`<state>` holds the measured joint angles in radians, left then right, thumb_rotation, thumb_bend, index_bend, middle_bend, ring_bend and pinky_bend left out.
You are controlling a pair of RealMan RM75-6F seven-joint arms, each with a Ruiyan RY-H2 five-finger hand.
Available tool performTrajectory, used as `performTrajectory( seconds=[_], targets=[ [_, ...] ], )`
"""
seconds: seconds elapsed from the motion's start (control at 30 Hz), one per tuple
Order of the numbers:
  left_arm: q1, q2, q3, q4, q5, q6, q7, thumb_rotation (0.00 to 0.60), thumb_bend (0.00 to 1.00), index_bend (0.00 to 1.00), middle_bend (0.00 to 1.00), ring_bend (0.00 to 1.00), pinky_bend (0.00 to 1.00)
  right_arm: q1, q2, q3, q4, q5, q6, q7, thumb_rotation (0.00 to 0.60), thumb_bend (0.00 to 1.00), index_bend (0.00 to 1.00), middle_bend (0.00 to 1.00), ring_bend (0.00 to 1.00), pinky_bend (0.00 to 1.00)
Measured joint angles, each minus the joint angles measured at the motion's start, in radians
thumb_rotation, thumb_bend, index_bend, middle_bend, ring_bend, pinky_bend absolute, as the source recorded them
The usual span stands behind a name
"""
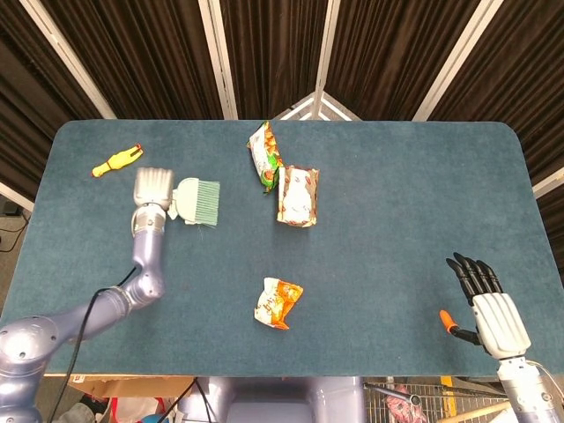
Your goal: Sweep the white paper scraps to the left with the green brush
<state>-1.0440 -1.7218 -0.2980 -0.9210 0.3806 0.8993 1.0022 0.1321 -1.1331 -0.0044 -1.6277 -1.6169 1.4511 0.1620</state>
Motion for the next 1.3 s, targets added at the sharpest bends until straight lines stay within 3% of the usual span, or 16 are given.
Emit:
performTrajectory(
  seconds=[0.47, 0.73, 1.0, 1.3],
  targets=[
    [0.131, 0.234, 0.058, -0.226, 0.006, 0.084, 0.003, 0.6, 0.81, 0.78, 1.0, 1.0, 0.98, -0.002, -0.01, -0.002, 0.0, -0.016, 0.01, -0.029, 0.6, 0.34, 0.0, 0.0, 0.0, 0.0],
    [0.144, 0.333, 0.039, -0.35, 0.038, 0.14, -0.022, 0.6, 0.81, 0.78, 1.0, 1.0, 0.98, -0.003, -0.01, -0.003, 0.003, -0.027, 0.017, -0.026, 0.6, 0.34, 0.0, 0.0, 0.0, 0.0],
    [0.088, 0.266, -0.018, -0.322, 0.064, 0.162, -0.071, 0.6, 0.81, 0.78, 1.0, 1.0, 0.99, -0.002, -0.008, -0.001, 0.007, -0.015, 0.012, -0.013, 0.6, 0.34, 0.0, 0.0, 0.0, 0.0],
    [0.016, 0.111, -0.027, -0.121, 0.027, 0.12, -0.039, 0.6, 0.81, 0.79, 1.0, 1.0, 0.99, 0.002, -0.002, 0.0, 0.005, -0.004, -0.003, 0.009, 0.6, 0.34, 0.0, 0.0, 0.0, 0.0]
  ],
)
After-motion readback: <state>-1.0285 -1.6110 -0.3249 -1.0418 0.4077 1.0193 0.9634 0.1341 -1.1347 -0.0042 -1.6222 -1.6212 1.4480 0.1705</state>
